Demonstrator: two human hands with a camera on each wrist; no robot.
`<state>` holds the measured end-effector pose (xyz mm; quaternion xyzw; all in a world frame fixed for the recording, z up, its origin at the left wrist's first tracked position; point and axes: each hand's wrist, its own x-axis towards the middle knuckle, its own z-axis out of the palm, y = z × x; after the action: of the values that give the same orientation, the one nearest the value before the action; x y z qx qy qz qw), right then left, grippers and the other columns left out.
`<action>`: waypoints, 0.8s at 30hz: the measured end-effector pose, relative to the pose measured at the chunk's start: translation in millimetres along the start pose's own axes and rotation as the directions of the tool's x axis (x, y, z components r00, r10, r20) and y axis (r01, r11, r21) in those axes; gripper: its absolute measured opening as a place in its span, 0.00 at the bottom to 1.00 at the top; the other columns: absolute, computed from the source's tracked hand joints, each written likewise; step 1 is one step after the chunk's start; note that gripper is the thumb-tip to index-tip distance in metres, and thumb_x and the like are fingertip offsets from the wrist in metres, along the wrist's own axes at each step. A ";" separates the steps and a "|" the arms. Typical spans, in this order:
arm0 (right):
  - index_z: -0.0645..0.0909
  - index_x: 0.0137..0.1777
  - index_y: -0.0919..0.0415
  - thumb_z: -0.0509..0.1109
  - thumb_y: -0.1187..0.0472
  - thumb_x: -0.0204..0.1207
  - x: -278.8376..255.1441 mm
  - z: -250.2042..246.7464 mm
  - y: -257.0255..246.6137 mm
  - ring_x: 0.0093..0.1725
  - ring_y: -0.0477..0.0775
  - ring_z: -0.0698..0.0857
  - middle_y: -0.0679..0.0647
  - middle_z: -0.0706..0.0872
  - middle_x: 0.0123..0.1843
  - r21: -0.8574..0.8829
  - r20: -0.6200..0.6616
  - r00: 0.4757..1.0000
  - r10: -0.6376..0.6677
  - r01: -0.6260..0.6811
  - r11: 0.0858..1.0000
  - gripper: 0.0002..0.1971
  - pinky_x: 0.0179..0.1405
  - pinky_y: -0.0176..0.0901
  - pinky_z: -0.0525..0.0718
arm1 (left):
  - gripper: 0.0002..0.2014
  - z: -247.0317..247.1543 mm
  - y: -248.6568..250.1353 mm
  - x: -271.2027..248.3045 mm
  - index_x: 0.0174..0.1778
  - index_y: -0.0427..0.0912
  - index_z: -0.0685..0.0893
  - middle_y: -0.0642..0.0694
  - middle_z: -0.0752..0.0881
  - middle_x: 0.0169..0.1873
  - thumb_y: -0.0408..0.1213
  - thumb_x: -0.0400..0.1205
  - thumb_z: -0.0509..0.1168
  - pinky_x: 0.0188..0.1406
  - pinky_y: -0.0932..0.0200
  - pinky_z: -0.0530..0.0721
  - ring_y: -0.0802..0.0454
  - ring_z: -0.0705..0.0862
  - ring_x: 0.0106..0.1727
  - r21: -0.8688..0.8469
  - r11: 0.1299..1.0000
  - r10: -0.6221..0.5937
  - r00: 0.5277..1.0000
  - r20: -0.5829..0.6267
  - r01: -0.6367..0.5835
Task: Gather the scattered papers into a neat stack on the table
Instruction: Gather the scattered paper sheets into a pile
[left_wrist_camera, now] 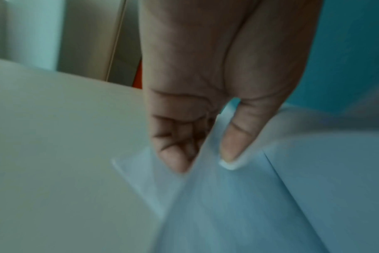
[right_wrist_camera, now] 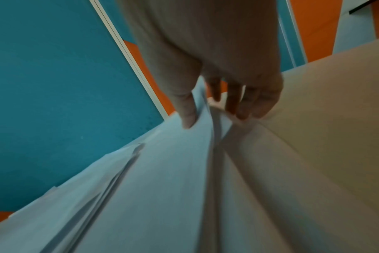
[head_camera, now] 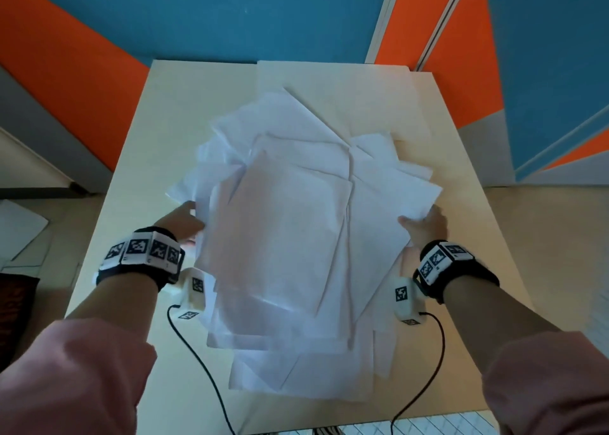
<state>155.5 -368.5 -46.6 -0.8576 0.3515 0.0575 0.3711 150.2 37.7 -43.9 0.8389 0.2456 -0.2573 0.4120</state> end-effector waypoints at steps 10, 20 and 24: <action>0.79 0.60 0.76 0.67 0.59 0.78 -40.6 -4.7 24.0 0.58 0.70 0.84 0.71 0.85 0.56 -0.199 0.167 0.986 0.025 0.009 0.980 0.19 0.58 0.57 0.82 | 0.24 11.0 22.1 -13.7 0.71 0.30 0.74 0.29 0.78 0.69 0.44 0.84 0.60 0.70 0.49 0.72 0.35 0.77 0.71 0.317 0.946 0.119 0.983 -0.137 -0.070; 0.70 0.67 0.68 0.64 0.58 0.75 -60.6 18.9 13.7 0.66 0.67 0.76 0.68 0.74 0.64 -0.078 0.062 0.998 -0.021 0.026 0.997 0.23 0.62 0.52 0.73 | 0.24 30.4 10.2 -26.3 0.67 0.38 0.80 0.32 0.73 0.68 0.52 0.83 0.57 0.71 0.39 0.73 0.33 0.73 0.70 0.496 0.868 0.136 0.953 -0.269 0.017; 0.78 0.62 0.76 0.66 0.62 0.77 -78.9 19.2 19.2 0.58 0.67 0.83 0.72 0.83 0.61 -0.040 0.081 0.996 -0.027 0.030 0.999 0.18 0.57 0.51 0.79 | 0.26 17.0 0.6 -21.4 0.72 0.36 0.74 0.29 0.71 0.69 0.48 0.82 0.60 0.69 0.39 0.72 0.31 0.71 0.71 0.366 0.929 0.089 0.930 -0.357 0.052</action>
<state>87.3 -320.5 -43.5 -0.8669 0.3228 0.0938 0.3681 130.7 19.1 -39.0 0.9368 0.2573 -0.1334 0.1958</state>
